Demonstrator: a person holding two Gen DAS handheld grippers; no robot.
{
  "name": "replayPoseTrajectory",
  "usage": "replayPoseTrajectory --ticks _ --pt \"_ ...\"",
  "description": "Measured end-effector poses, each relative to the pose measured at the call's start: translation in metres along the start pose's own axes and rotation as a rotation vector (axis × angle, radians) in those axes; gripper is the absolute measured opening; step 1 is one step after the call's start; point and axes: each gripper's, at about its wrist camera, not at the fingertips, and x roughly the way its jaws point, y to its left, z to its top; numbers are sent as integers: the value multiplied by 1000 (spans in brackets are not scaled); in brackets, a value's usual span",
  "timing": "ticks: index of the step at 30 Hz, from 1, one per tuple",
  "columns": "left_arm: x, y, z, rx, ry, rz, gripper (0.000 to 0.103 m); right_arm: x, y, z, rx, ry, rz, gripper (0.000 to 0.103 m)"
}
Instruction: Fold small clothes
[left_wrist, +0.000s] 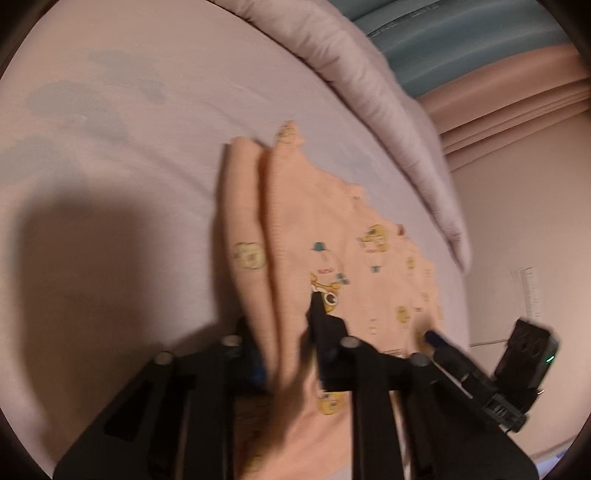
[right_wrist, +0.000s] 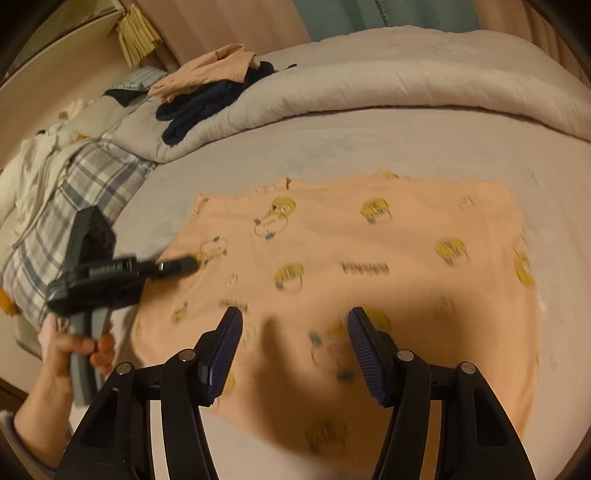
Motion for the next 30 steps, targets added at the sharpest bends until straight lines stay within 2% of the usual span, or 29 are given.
replayPoseTrajectory --ticks 1,3,5,8,13,18,22,25,27,28,30 --pt "-1 -3 0 13 -4 21 16 6 2 6 -7 2 -4 50" --pt "-2 -10 0 40 -8 55 14 17 2 16 -5 9 -29 33" --pt "-3 -19 0 74 -15 82 13 30 0 25 22 22 -53 24" --pt "-7 -34 0 130 -28 92 13 45 -6 36 62 27 -69 22" --pt "-11 -56 -3 214 -36 108 13 65 -9 40 48 67 -99 20" --pt "-11 -72 -9 272 -35 149 13 55 -14 43 83 86 -61 20" --pt "-10 -85 -12 325 -40 173 13 29 -1 23 6 71 -29 20" --pt "-9 -86 -13 323 -38 168 13 20 3 3 -28 89 -7 20" --pt "-8 -89 -14 333 -39 178 13 24 4 -10 -77 108 -42 20" --pt "-8 -89 -14 335 -38 181 13 23 5 -14 -96 90 -47 20" --pt "-8 -90 -15 341 -38 186 13 21 3 -13 -74 91 -44 20"
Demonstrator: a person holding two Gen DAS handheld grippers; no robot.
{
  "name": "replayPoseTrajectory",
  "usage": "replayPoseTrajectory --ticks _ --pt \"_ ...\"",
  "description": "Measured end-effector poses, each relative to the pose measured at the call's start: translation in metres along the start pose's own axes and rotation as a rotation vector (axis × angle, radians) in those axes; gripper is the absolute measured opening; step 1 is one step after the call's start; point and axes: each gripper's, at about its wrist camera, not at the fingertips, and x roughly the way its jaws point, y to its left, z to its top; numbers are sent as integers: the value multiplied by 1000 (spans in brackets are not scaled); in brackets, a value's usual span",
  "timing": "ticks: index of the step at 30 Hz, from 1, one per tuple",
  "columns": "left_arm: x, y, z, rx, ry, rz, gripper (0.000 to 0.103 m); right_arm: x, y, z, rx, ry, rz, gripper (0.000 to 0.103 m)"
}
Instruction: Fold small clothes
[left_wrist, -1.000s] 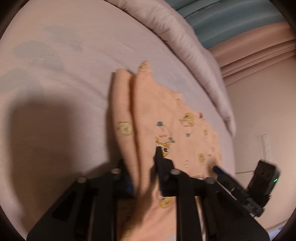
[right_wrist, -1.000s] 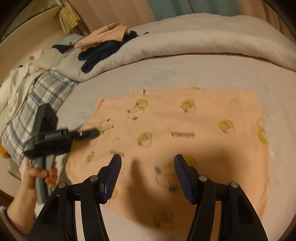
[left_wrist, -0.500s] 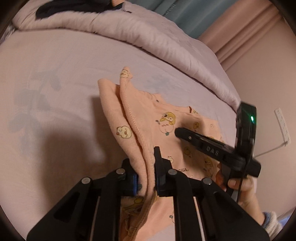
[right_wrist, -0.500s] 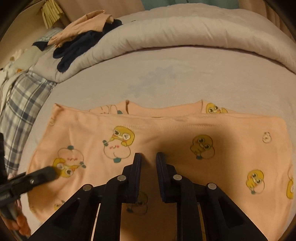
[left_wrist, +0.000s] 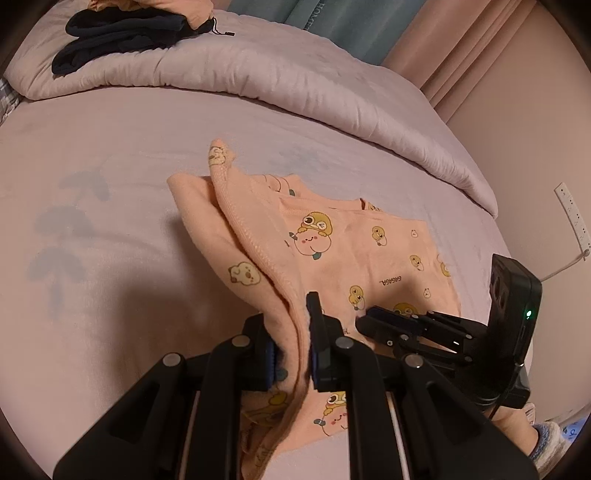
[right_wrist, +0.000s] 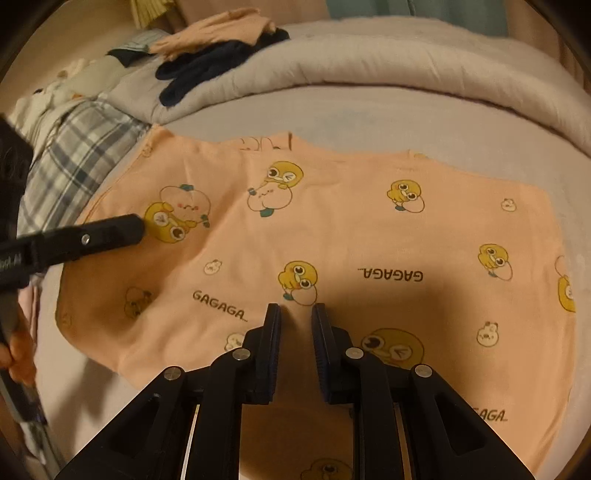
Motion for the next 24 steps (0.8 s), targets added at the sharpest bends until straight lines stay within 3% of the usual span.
replayPoseTrajectory --ticks 7,11,17,24 --pt "-1 -4 -3 11 -2 14 13 -24 12 -12 -3 -13 41 20" --pt "0 -4 -4 8 0 18 13 -6 17 -20 -48 45 -7 20" --pt "0 -7 -5 4 1 24 13 0 14 -18 -53 63 4 20" --pt "-2 -21 -2 29 -7 5 13 -26 -14 -18 104 -28 113 22"
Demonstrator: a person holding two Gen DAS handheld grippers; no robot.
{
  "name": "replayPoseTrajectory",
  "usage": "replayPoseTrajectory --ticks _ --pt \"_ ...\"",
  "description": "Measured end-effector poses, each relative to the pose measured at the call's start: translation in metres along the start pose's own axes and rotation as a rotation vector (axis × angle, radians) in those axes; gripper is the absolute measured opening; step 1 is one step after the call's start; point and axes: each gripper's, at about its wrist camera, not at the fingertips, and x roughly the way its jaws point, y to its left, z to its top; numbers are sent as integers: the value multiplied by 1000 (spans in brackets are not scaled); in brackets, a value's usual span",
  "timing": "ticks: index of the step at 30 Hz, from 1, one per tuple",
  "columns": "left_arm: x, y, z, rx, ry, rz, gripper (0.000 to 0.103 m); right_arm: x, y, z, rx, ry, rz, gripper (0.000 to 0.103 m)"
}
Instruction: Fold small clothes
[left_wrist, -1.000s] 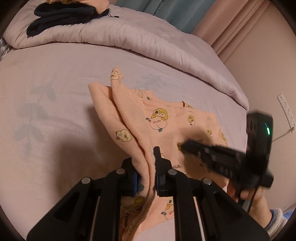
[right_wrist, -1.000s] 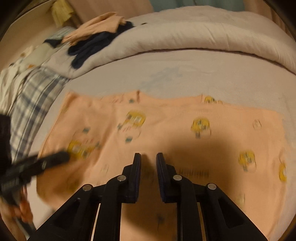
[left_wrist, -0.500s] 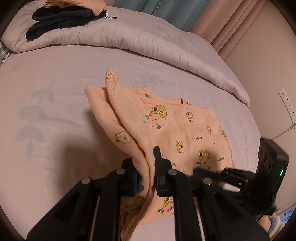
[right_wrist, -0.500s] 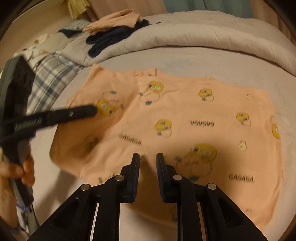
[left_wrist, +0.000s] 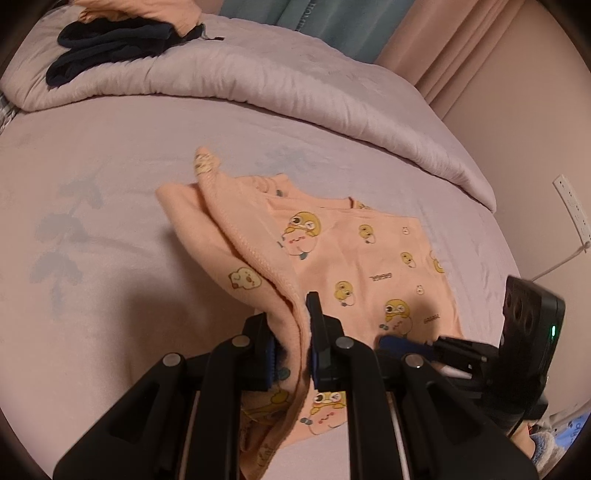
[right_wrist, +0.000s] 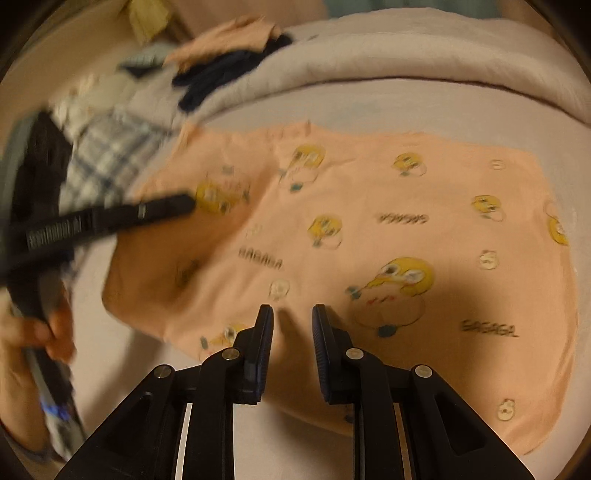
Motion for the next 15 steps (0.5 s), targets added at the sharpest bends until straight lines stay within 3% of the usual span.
replayPoseTrajectory --ticks 4,8,10,12,15 --pt "2 -7 1 4 5 -14 13 -9 -26 7 126 -40 81 24" --pt "3 -15 6 9 5 -31 13 -17 -46 8 245 -67 184 36" --pt "6 -23 8 19 6 -38 13 -10 -52 15 320 -74 267 37" --pt "11 -37 9 47 13 -37 13 -7 -58 19 399 -76 340 49" --pt "22 -55 11 83 29 -45 13 2 -70 25 534 -95 471 54"
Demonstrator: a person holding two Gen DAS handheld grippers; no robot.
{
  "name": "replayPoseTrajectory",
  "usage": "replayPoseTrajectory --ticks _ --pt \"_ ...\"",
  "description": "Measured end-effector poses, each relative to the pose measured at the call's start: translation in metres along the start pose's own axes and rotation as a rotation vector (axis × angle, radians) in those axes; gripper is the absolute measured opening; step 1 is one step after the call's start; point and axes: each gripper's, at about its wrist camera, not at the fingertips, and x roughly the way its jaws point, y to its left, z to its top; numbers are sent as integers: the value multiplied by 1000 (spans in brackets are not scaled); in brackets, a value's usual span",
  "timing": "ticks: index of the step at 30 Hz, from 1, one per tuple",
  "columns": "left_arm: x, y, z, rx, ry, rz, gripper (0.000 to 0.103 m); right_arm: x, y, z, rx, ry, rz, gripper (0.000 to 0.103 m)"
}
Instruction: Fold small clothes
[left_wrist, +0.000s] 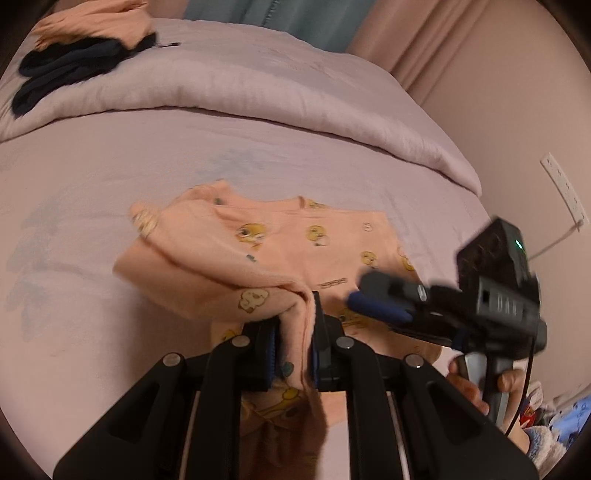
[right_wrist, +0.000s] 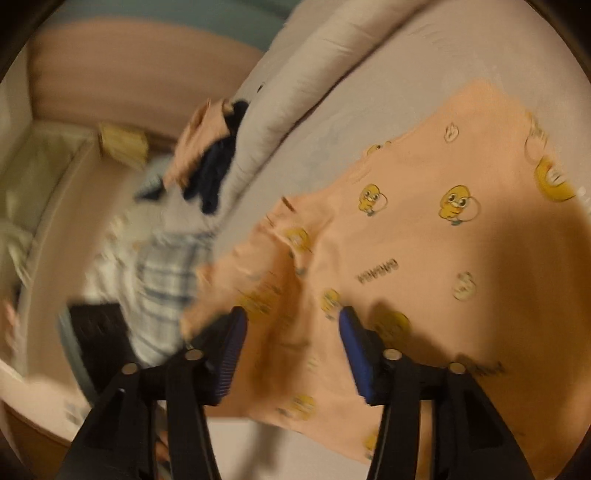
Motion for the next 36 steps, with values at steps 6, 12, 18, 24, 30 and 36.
replayPoseTrajectory --ticks 6,12,18,24,30,36 --pt "37 -33 4 100 77 -28 17 16 -14 10 137 95 108 70" --pt "62 -55 9 223 145 -78 34 -1 -15 17 126 78 81 70" --pt "62 -67 10 221 153 -209 61 -3 -13 25 77 98 5 70" --pt "29 -27 -4 168 109 -183 61 2 -11 21 -27 140 -54 70" --pt "4 30 -37 -9 87 -114 63 23 2 13 -196 144 -263 35" --pt "-9 55 -63 -137 65 -111 63 17 19 10 -304 63 -341 9"
